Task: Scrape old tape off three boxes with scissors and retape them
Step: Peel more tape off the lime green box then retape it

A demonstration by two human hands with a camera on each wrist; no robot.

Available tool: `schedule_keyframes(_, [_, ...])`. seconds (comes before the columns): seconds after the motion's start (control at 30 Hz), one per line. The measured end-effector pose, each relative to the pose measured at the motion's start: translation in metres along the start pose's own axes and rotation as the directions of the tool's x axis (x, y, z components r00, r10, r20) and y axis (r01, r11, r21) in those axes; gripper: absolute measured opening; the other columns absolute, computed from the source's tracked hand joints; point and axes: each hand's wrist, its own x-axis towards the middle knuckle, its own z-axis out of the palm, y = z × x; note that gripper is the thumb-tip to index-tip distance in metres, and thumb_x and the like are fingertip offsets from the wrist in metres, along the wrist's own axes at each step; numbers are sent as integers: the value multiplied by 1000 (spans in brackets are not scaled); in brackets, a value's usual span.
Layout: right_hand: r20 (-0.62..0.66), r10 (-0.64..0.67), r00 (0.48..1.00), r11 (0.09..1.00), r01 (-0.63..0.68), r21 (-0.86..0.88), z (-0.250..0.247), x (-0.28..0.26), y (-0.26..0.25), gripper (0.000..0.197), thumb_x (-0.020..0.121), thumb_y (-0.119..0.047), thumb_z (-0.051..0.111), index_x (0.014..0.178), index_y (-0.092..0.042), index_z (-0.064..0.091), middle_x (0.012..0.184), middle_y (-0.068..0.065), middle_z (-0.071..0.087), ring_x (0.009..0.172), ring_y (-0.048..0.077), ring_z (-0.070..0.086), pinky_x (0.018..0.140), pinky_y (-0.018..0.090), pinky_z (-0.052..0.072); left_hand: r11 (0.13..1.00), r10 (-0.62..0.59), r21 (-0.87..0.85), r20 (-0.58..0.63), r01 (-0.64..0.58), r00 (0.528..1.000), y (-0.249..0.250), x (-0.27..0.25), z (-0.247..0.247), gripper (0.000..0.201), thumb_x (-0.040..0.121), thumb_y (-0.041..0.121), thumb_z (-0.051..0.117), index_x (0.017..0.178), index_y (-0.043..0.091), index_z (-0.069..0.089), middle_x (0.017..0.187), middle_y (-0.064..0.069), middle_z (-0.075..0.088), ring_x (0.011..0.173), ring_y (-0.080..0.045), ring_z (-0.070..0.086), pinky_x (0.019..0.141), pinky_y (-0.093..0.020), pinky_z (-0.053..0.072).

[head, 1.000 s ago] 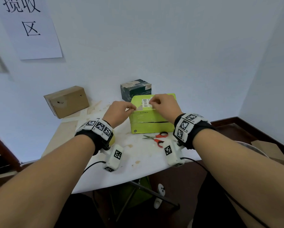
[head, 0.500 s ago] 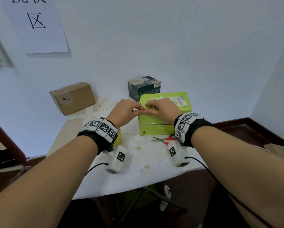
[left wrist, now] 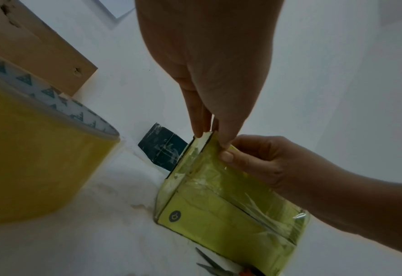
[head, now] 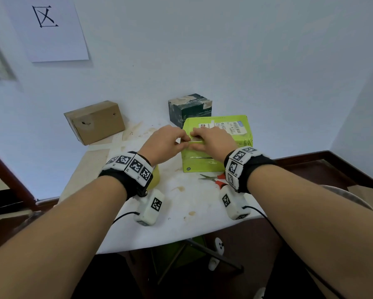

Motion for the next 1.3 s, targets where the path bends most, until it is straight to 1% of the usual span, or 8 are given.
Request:
schedule_keyframes(0.13, [32, -2, 999, 1000, 3, -9, -1, -1, -1, 45, 87, -49, 58, 121, -20, 54, 114, 4, 59, 100, 26, 58, 69, 29, 35, 997, 54, 45, 31, -55, 998, -3, 1, 2, 17, 90, 25, 65, 101, 13, 65, 99, -1, 65, 93, -20, 50, 80, -32, 46])
schedule_keyframes(0.23, [87, -6, 996, 1000, 6, -2, -5, -2, 2, 51, 86, -38, 64, 131, -19, 50, 129, 9, 54, 117, 28, 54, 87, 36, 45, 993, 79, 88, 42, -83, 996, -1, 4, 1, 12, 89, 19, 65, 99, 12, 64, 99, -1, 64, 90, -16, 44, 80, -29, 42])
schedule_keyframes(0.33, [117, -12, 993, 1000, 10, 16, -4, 1, 5, 54, 85, -35, 66, 134, -21, 49, 138, 8, 50, 125, 28, 49, 97, 43, 42, 988, 101, 115, 49, -106, 994, 1, 6, 1, 11, 88, 17, 64, 97, 11, 63, 99, 0, 62, 89, -16, 45, 75, -23, 32])
schedule_keyframes(0.53, [212, 4, 977, 999, -13, 39, -4, 8, 13, 62, 87, -34, 61, 145, -32, 36, 157, 1, 23, 140, 21, 32, 111, 41, 31, 981, 121, 149, 54, -128, 991, 1, 10, -1, 11, 88, 24, 65, 94, 15, 61, 94, 6, 57, 85, -12, 39, 70, -19, 25])
schedule_keyframes(0.7, [208, 4, 978, 999, -14, 48, -2, 10, 13, 62, 88, -31, 61, 145, -31, 37, 157, 4, 24, 140, 22, 32, 112, 40, 30, 971, 134, 195, 19, -135, 991, 5, 10, 1, 9, 89, 21, 64, 91, 13, 65, 85, 7, 54, 80, -12, 39, 64, -20, 19])
schedule_keyframes(1.13, [178, -44, 983, 995, 28, 94, -13, -5, 5, 59, 91, -23, 57, 146, -25, 36, 156, -8, 24, 145, 11, 17, 115, 32, 23, 985, 44, 167, 34, -49, 998, 9, 10, -6, 10, 88, 28, 65, 92, 20, 70, 79, 16, 51, 80, -8, 43, 69, -25, 31])
schedule_keyframes(1.2, [168, -32, 985, 981, -1, 196, -20, -8, 4, 54, 90, -19, 60, 141, -22, 45, 153, -7, 31, 142, 10, 25, 114, 27, 24, 985, 45, 166, 28, -49, 999, 10, 7, -7, 11, 88, 28, 65, 93, 20, 71, 81, 15, 55, 79, -7, 42, 68, -24, 29])
schedule_keyframes(1.3, [33, 87, 996, 915, -92, 392, -31, -16, 6, 35, 89, -21, 62, 124, -19, 62, 139, -1, 53, 123, 13, 50, 97, 19, 34, 987, 63, 146, 20, -65, 998, 9, 3, -9, 12, 88, 29, 65, 92, 19, 71, 86, 10, 61, 78, -7, 44, 68, -24, 32])
